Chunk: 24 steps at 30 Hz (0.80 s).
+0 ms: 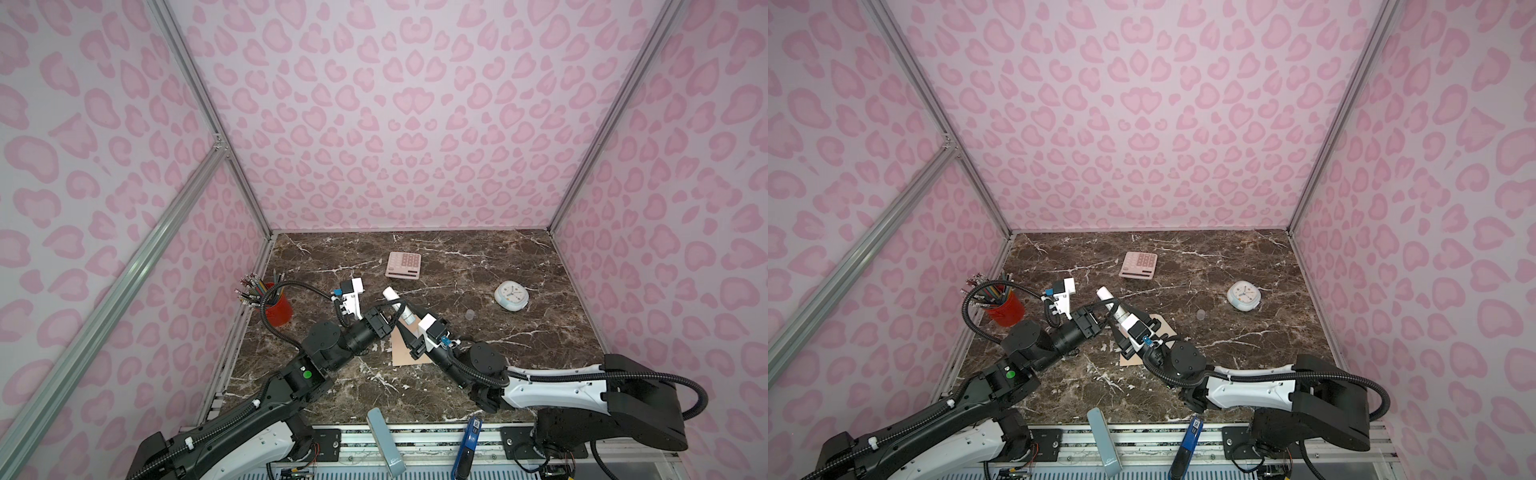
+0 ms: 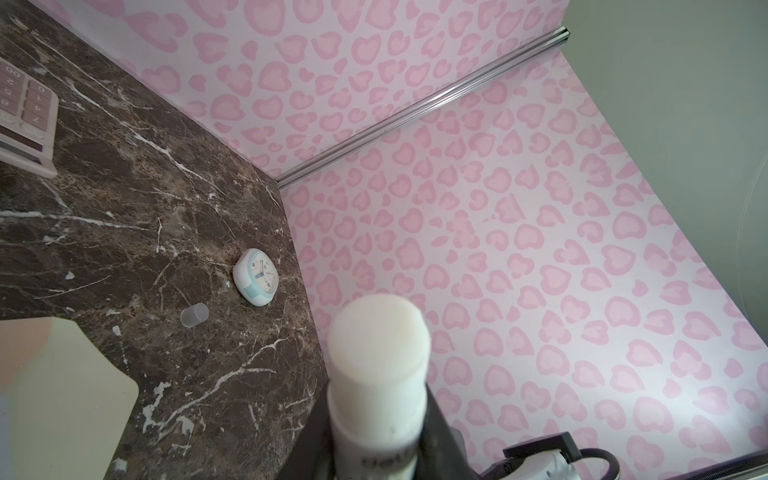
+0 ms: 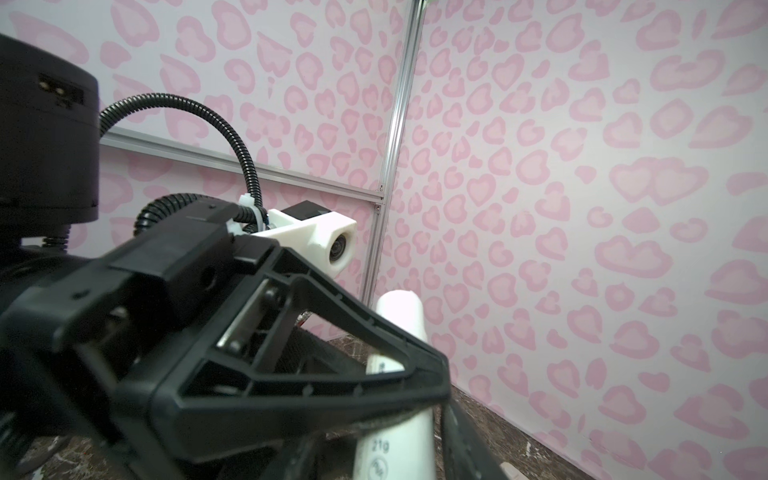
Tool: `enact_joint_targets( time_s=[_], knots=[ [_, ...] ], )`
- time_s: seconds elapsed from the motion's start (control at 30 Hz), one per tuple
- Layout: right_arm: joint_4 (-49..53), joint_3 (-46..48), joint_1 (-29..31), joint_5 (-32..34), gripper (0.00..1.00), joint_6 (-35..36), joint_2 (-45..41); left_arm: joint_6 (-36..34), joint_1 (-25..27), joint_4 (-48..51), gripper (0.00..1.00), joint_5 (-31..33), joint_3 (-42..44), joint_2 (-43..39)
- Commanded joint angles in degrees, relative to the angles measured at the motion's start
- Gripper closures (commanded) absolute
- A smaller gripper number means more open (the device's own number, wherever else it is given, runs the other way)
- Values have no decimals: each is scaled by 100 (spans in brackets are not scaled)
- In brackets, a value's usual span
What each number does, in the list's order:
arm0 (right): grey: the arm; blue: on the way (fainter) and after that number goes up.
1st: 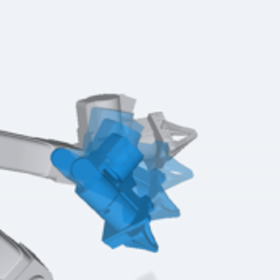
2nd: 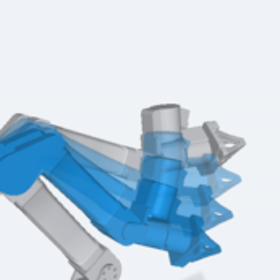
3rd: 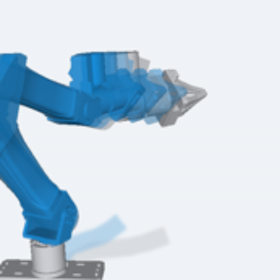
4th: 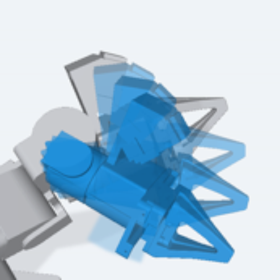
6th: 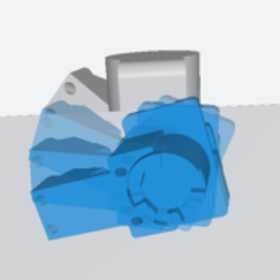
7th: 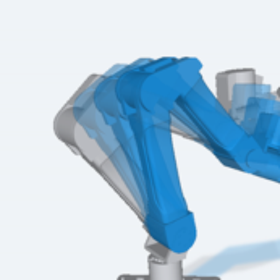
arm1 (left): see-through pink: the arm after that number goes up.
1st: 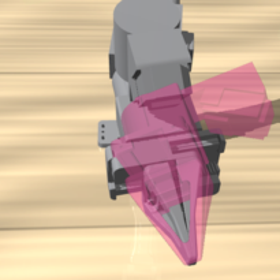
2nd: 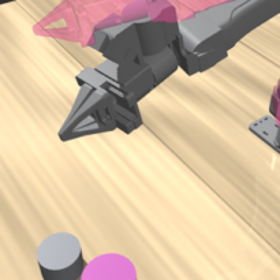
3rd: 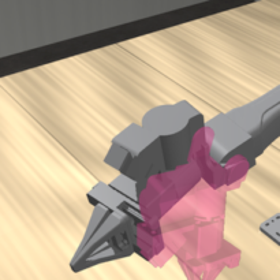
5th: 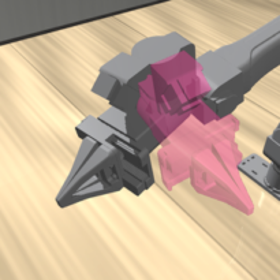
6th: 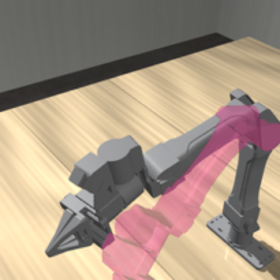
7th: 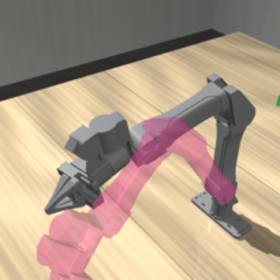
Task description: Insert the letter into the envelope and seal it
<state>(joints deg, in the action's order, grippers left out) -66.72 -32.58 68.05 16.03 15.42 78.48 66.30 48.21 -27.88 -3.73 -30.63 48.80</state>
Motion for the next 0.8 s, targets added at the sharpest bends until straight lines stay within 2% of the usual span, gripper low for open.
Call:
enact_joint_targets(
  time_s=[0.0,0.2,0.37,0.5,0.57,0.67,0.77],
  knots=[
    [-52,-65,-46,190,59,-173,60,-23,31,-272,92,-730,-104,85],
    [-25,-66,-132,251,64,-284,78,-21,31,-223,93,-871,-127,182],
    [75,-63,-164,395,77,-320,60,-56,31,-145,87,-959,-147,215],
    [197,-30,-187,462,84,-388,-27,-58,31,-195,68,-947,-108,143],
    [345,-2,-187,449,86,-467,-108,-54,33,-258,54,-873,-57,56],
    [719,-4,-188,249,87,-616,-272,-115,25,-147,45,-772,-74,-61],
    [1218,-48,-190,42,88,-748,-479,-177,-8,-29,42,-732,-130,-121]
  ],
)
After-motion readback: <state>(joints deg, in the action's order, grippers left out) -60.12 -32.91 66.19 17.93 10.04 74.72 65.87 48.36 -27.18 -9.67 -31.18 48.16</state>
